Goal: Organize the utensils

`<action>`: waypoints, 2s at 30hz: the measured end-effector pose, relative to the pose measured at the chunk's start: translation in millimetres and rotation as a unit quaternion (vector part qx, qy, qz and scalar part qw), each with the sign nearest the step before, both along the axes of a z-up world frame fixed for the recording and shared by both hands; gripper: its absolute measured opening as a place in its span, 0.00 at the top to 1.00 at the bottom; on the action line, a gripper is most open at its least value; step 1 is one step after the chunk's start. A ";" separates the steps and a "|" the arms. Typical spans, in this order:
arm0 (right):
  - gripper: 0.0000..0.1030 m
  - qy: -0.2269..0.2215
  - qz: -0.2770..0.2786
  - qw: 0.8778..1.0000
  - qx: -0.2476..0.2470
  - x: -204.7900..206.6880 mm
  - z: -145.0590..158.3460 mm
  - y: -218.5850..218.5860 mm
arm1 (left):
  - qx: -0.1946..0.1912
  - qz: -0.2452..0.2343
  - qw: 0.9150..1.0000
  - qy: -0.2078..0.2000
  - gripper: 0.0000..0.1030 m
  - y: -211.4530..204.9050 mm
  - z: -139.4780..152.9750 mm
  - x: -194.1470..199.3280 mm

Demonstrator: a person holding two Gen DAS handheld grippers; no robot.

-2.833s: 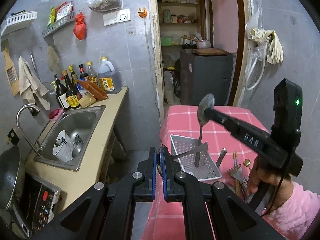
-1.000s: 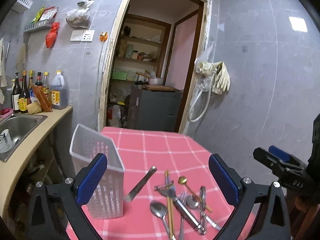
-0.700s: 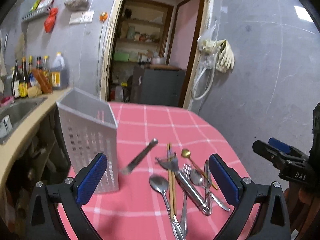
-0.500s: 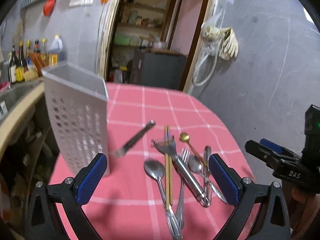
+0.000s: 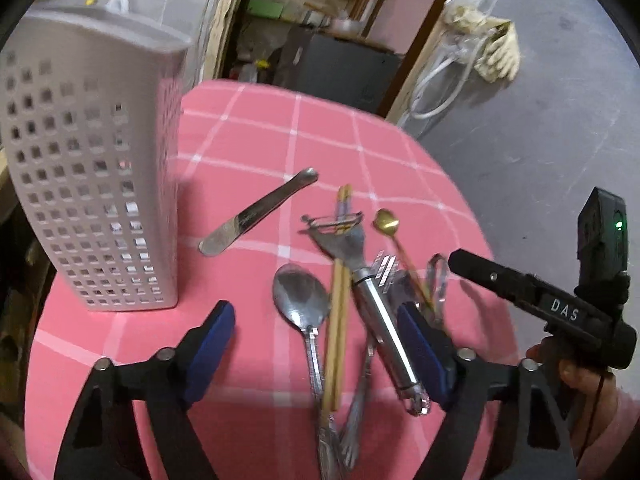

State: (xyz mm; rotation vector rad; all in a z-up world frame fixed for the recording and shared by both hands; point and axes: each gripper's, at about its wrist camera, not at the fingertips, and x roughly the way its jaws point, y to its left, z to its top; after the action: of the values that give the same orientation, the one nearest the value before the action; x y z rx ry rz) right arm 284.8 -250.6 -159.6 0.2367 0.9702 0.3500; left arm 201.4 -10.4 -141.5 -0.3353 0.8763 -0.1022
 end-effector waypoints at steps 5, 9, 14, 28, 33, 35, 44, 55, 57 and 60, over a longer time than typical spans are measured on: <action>0.51 0.042 -0.009 0.999 0.024 15.0 -16.9 10.4 | -0.016 0.012 0.999 0.042 0.52 4.6 -14.0 14.3; 0.51 0.059 -0.015 0.998 0.032 23.9 -22.6 11.4 | -0.055 0.025 0.996 0.070 0.64 9.2 -24.5 25.5; 0.66 0.088 -0.028 0.995 0.033 31.3 -26.1 15.5 | -0.103 0.045 0.990 0.090 0.75 16.3 -32.7 35.0; 0.93 0.070 -0.033 0.992 0.103 12.6 -7.1 2.1 | -0.135 0.031 0.987 0.087 0.96 14.2 -15.5 28.0; 0.94 0.021 -0.036 0.994 0.102 -7.6 22.8 -7.3 | -0.122 -0.002 0.992 0.035 0.96 17.1 17.0 9.3; 0.97 0.000 -0.039 0.995 0.094 -17.2 37.4 -5.7 | -0.112 -0.014 0.994 0.014 0.96 18.9 31.5 2.5; 0.99 -0.087 -0.042 0.993 0.068 -48.1 98.2 -14.4 | -0.111 -0.042 0.989 -0.087 0.96 40.1 100.6 -12.1; 0.99 -0.202 0.044 0.974 0.093 -48.9 189.8 54.2 | -0.136 0.004 0.968 -0.211 0.96 106.7 175.0 6.0; 0.99 -0.216 0.066 0.969 0.102 -43.3 203.0 73.0 | -0.134 0.015 0.964 -0.230 0.96 119.7 182.3 13.4; 0.99 -0.228 0.092 0.963 0.110 -36.4 218.3 102.5 | -0.137 0.030 0.957 -0.255 0.96 142.4 179.5 17.6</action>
State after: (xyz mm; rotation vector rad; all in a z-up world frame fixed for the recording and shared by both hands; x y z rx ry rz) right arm 248.4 -148.2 58.7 0.2539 0.4958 0.6530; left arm 219.0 132.0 38.0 -0.5653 0.3374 -0.2434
